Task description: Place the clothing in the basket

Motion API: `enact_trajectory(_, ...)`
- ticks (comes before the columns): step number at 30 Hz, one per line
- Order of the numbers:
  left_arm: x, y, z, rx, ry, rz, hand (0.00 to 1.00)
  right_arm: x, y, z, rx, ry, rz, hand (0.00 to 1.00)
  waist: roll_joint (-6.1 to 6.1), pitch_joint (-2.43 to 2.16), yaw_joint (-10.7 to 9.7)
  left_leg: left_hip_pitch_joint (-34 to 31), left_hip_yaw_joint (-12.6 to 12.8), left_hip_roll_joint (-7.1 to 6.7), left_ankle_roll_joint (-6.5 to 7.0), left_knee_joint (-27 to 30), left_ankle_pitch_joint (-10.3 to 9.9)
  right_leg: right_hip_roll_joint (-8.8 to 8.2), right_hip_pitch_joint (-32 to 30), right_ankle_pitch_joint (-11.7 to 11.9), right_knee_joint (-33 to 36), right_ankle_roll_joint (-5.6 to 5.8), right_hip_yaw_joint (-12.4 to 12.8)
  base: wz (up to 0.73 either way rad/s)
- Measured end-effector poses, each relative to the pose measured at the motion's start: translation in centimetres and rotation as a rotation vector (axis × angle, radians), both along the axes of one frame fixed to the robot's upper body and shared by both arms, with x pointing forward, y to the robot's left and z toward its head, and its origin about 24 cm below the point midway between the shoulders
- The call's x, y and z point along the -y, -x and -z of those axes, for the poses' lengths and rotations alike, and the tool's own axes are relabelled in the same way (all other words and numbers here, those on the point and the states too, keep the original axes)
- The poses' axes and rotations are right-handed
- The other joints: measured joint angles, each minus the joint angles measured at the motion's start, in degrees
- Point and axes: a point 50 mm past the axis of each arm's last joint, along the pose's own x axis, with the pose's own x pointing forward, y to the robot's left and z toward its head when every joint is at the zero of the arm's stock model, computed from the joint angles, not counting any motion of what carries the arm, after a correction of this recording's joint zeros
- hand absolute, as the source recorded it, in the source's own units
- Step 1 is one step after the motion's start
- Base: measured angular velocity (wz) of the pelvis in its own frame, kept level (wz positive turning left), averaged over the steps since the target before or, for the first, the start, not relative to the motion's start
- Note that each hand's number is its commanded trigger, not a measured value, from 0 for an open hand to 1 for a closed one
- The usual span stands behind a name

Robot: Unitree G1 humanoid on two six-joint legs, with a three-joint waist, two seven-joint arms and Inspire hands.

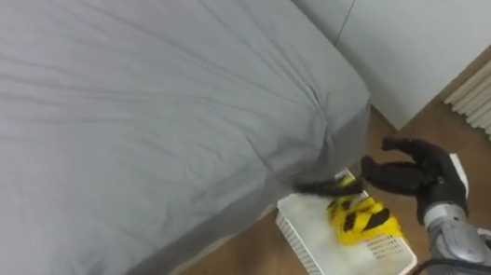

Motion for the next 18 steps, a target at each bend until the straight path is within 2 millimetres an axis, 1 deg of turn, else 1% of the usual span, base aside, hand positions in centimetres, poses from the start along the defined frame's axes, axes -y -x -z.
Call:
enact_trajectory(3, -0.1, 0.1, 0.0, -0.002, 0.000, -0.008, 0.00, 0.0, 0.2, 0.2, -0.009, 0.000, 0.002, 0.00, 0.30, 0.04, 0.9, -0.4, -0.4, 0.02, 0.00, 0.0, 0.0, -0.04, -0.2, 0.0, -0.2, -0.05, -0.4, 0.06)
enact_trajectory(6, -0.1, -0.1, 0.0, 0.004, -0.001, -0.007, 0.00, -0.2, 0.3, 0.4, -0.016, -0.003, -0.008, 0.00, 0.31, 0.01, 1.8, -1.0, -0.7, 0.01, 0.00, 0.0, 0.0, -0.04, -0.7, 0.0, -0.2, -0.06, -0.6, 0.05)
enact_trajectory(7, -0.1, -0.1, 0.0, 0.004, -0.001, -0.006, 0.00, -0.3, 0.3, 0.5, -0.017, -0.004, -0.012, 0.00, 0.31, 0.01, 1.8, -1.1, -0.7, 0.01, 0.00, 0.0, 0.0, -0.05, -0.8, 0.0, -0.2, -0.06, -0.7, 0.07)
enact_trajectory(10, -0.1, -0.2, -0.1, 0.006, -0.001, -0.005, 0.00, -0.7, 0.9, 1.5, -0.063, -0.008, -0.030, 0.00, 0.24, -0.01, 1.9, -1.3, -1.2, 0.00, 0.00, 0.0, 0.0, -0.10, -0.8, -0.1, -0.2, -0.10, -1.2, 0.08)
enact_trajectory(13, 0.0, -0.2, -0.1, 0.011, 0.002, -0.007, 0.00, -0.8, 1.4, 2.1, -0.091, -0.016, -0.030, 0.00, 0.13, 0.05, 1.9, -1.4, -1.3, -0.02, -0.01, 0.0, 0.0, -0.56, -0.8, -0.1, -0.2, -0.15, -1.7, 0.01)
enact_trajectory(14, 0.0, -0.3, -0.1, 0.015, 0.009, -0.024, 0.00, -0.8, 1.5, 2.2, -0.095, -0.022, -0.028, 0.00, -0.03, 0.02, 1.8, -1.4, -1.4, -0.03, -0.02, 0.0, 0.1, -0.63, -0.8, -0.2, 0.0, -0.20, -1.9, 0.03)
enact_trajectory(16, -0.1, -0.3, -0.1, 0.024, 0.014, -0.035, 0.00, -0.9, 1.6, 2.2, -0.094, -0.031, -0.023, 0.00, -0.68, 0.16, 1.8, -1.4, -1.4, -0.07, -0.01, 0.0, 0.2, -0.68, -0.8, -0.2, 0.1, -0.22, -1.9, 0.02)
enact_trajectory(18, -0.1, -0.3, -0.1, 0.027, 0.016, -0.039, 0.00, -1.2, 1.6, 2.4, -0.095, -0.045, -0.024, 0.00, -1.83, 0.34, 1.8, -1.4, -1.4, -0.08, 0.00, 0.0, 0.4, -0.73, -0.8, -0.2, 0.1, -0.24, -2.0, 0.00)
